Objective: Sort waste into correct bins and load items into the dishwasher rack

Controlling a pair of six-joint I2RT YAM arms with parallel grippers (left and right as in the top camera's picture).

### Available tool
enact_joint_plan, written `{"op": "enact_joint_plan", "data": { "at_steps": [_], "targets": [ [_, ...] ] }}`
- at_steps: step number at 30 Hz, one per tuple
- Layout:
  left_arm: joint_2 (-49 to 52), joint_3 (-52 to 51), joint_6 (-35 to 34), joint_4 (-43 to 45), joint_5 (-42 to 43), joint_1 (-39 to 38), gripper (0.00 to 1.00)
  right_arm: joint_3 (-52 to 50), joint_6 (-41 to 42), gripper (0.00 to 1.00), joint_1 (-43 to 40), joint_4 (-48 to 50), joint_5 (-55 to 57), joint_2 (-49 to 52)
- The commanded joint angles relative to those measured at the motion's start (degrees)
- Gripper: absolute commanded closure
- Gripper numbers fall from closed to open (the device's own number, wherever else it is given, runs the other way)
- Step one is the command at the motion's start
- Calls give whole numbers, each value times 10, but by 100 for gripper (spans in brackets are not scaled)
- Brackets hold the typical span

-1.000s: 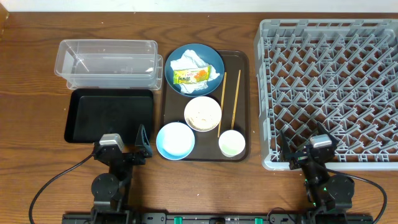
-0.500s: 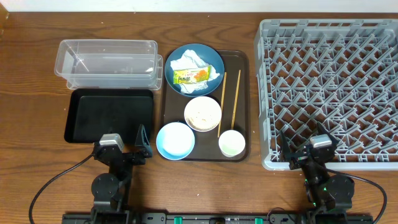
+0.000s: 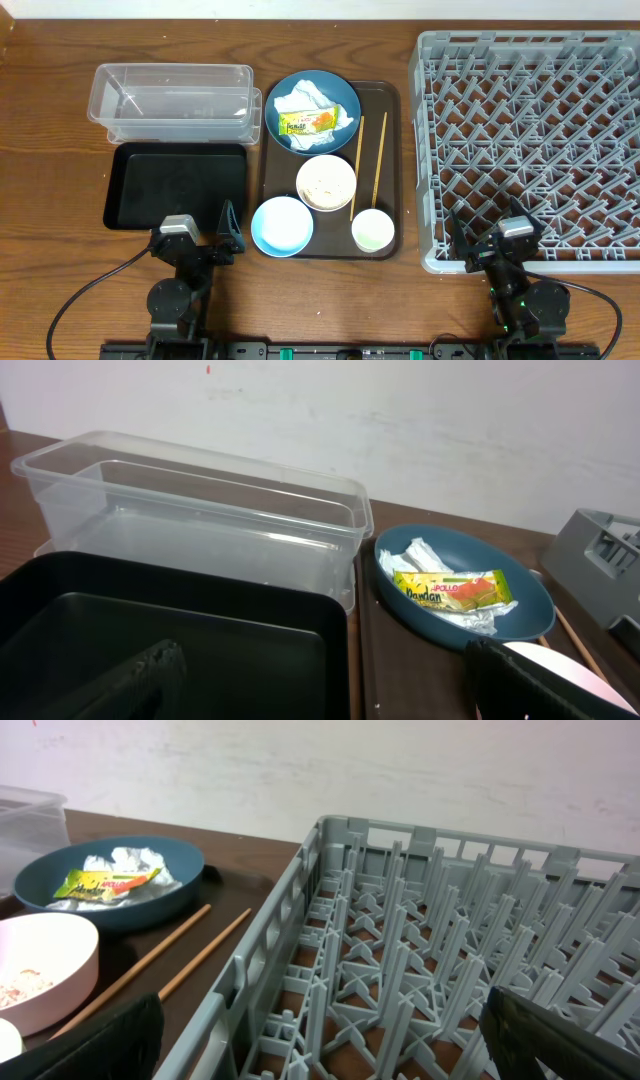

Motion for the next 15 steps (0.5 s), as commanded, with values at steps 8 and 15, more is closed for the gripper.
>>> {"op": "enact_joint_plan", "data": {
  "at_steps": [8,15],
  "targets": [
    [-5,-9,1,-23,-3,4,9,-1,7,1,3,-2,-4,-4],
    [-5,-9,1,-23,-5,4,8,-1,7,1,3,-2,-4,-4]
  ]
}}
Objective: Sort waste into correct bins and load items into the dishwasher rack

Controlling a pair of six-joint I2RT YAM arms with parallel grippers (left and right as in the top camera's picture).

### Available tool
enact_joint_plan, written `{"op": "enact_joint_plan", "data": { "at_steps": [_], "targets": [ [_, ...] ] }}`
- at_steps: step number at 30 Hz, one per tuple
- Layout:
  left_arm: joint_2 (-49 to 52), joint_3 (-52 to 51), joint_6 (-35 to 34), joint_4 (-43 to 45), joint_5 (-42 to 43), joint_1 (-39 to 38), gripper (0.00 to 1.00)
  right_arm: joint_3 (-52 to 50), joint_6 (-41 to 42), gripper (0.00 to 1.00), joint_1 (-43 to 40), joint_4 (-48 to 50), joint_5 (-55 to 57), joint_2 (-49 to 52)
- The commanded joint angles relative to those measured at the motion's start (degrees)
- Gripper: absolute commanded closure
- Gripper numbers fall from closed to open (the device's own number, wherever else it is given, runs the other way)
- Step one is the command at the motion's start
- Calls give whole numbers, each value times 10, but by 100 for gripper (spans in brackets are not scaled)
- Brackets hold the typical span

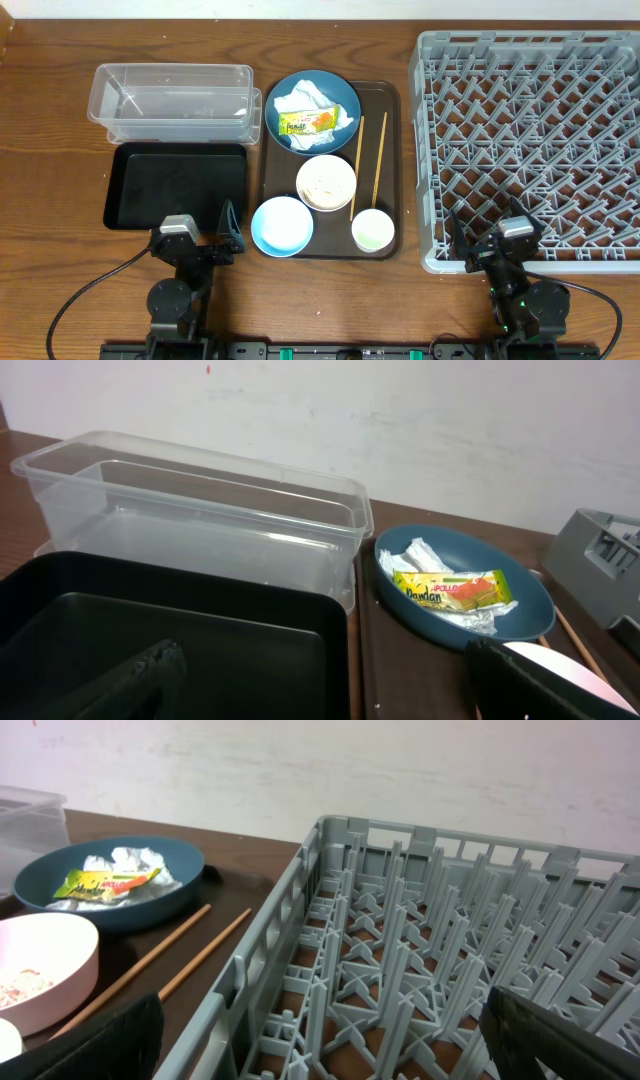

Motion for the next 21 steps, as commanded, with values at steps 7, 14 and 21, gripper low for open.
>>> {"op": "enact_joint_plan", "data": {
  "at_steps": [7,14,21],
  "targets": [
    [-5,-9,1,-23,-5,4,8,-1,7,1,3,-2,-2,-4],
    [-5,-9,1,-23,-5,4,8,-1,27,1,3,0,-17,-4],
    [-5,-9,1,-21,-5,4,8,-1,28,1,3,11,-31,-4]
  ]
}}
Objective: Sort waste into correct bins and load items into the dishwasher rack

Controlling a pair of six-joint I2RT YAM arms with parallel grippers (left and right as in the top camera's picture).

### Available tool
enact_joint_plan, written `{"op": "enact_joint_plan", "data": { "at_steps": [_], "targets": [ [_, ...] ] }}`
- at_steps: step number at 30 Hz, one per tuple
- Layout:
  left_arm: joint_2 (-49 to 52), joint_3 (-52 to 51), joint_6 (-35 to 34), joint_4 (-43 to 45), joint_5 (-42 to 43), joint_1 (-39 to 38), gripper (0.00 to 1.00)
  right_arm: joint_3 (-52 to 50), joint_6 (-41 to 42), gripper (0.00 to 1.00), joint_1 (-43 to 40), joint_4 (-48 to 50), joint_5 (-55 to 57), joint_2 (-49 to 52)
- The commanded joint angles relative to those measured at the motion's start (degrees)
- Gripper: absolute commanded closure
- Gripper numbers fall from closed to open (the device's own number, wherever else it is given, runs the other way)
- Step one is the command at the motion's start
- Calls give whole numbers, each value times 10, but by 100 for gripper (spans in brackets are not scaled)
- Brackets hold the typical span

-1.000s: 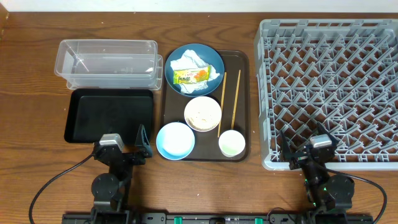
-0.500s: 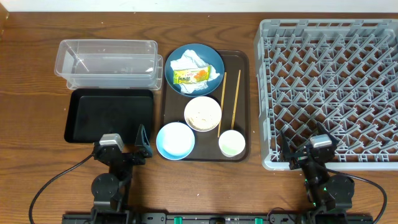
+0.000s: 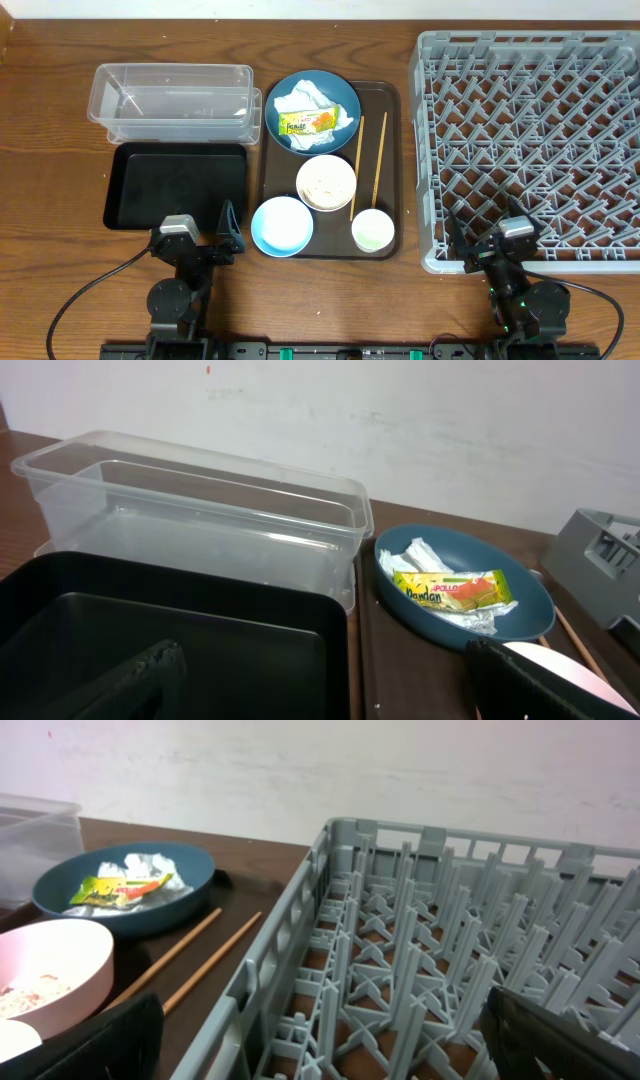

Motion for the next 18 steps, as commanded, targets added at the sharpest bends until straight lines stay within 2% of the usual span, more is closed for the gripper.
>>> {"op": "enact_joint_plan", "data": {
  "at_steps": [1,7,15,18],
  "targets": [
    [-5,-9,1,-19,-4,4,8,-1,12,1,3,9,-24,-4],
    [-4,11,5,-15,-3,4,8,0,12,1,3,53,-110,-4],
    [34,89,9,-15,0,4,8,48,12,1,3,54,-115,3],
    [85,142,45,-18,30,4,8,77,9,1,3,39,-113,24]
  ]
}}
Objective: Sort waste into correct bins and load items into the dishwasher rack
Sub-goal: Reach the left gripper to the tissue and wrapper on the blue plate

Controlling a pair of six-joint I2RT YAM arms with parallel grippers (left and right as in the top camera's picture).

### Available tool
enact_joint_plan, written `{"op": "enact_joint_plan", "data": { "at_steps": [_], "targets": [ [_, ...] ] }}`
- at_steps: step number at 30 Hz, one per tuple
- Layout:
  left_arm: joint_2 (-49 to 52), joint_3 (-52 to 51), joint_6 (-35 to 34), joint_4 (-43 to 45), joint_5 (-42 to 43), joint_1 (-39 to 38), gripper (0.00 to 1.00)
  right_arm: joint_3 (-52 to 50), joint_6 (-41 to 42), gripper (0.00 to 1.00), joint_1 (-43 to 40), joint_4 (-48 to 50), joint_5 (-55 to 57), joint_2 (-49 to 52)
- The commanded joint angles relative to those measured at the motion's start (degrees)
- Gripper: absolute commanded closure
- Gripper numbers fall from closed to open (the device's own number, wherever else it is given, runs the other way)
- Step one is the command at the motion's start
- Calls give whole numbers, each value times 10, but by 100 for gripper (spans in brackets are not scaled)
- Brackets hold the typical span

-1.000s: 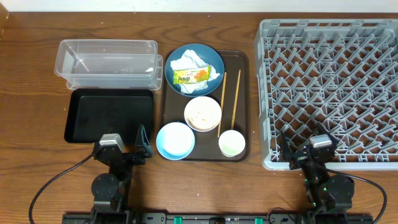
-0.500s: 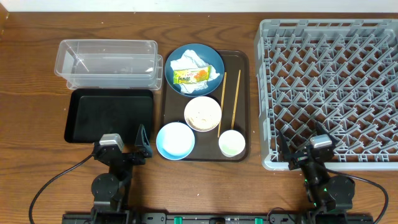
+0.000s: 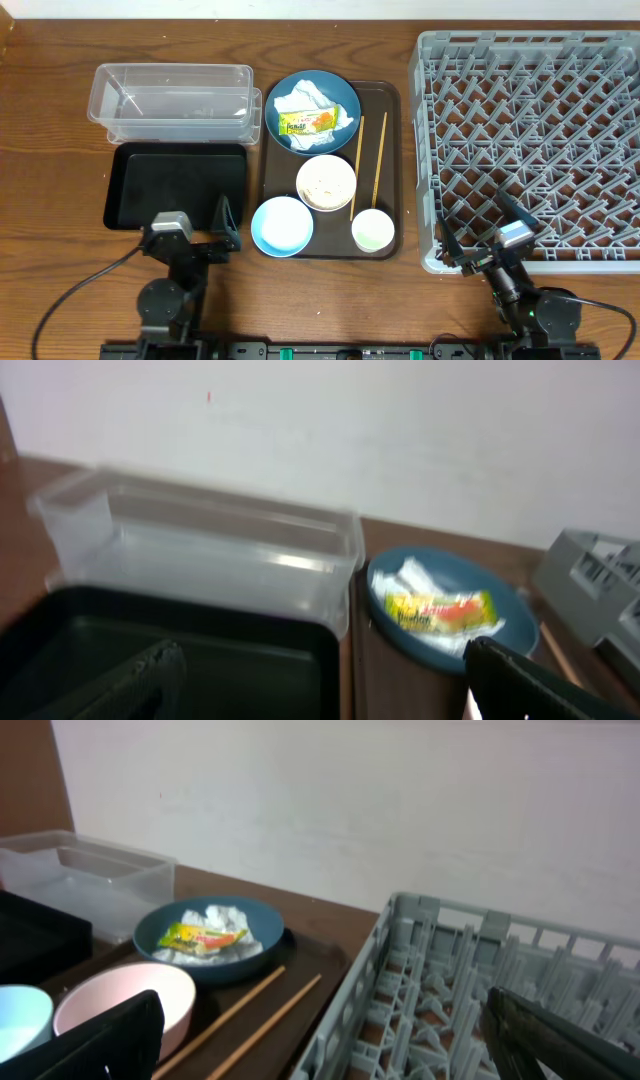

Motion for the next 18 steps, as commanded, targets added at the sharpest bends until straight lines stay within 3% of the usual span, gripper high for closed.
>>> {"op": "enact_joint_plan", "data": {
  "at_steps": [1,10,18],
  "targets": [
    [58,77,46,-1,36,4,8,47,7,1,3,-9,-7,27],
    [318,286,63,-73,90,3,8,196,-10,1,3,-95,-8,186],
    [575,533,104,-225,116,-39,8,372,-38,1,3,-257,-6,361]
  ]
}}
